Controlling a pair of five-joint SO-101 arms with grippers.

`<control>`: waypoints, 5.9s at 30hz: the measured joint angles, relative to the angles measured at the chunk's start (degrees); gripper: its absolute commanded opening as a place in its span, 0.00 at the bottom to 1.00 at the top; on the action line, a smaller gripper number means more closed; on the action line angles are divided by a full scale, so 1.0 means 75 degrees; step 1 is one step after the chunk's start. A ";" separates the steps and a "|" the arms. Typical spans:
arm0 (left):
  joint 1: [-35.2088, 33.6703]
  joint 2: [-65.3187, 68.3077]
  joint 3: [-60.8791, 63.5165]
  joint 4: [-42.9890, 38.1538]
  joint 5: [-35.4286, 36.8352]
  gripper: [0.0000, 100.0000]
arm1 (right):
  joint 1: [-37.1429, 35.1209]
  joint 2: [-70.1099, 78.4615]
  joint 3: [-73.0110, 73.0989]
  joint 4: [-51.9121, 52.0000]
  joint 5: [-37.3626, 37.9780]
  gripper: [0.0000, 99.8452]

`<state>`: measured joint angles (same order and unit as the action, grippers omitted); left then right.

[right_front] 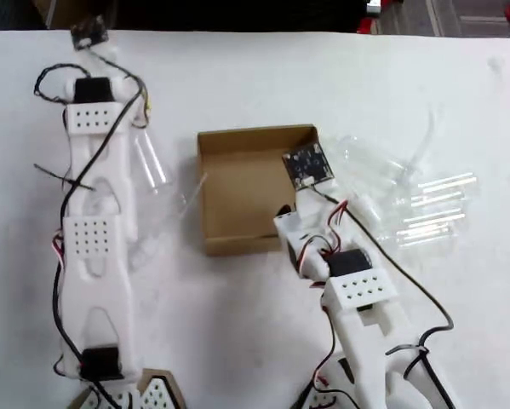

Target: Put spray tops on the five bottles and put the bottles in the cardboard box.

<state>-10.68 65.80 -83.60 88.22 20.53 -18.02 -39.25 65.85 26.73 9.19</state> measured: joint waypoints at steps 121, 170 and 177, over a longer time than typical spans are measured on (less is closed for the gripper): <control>0.2860 -0.5873 1.8086 -2.1087 -0.2297 0.02 | 0.1254 0.0000 0.0621 -0.1958 0.0000 0.05; 0.2684 -0.7924 1.8696 -1.8567 -0.1547 0.18 | 0.1242 0.0000 0.0621 -0.1958 0.0000 0.05; 0.2649 -0.7924 1.8696 -1.8157 -0.1524 0.18 | 0.1242 0.0000 0.0621 -0.1958 0.0000 0.05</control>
<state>9.19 6.37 56.62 -47.96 9.10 -8.70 -39.25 70.51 12.04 9.19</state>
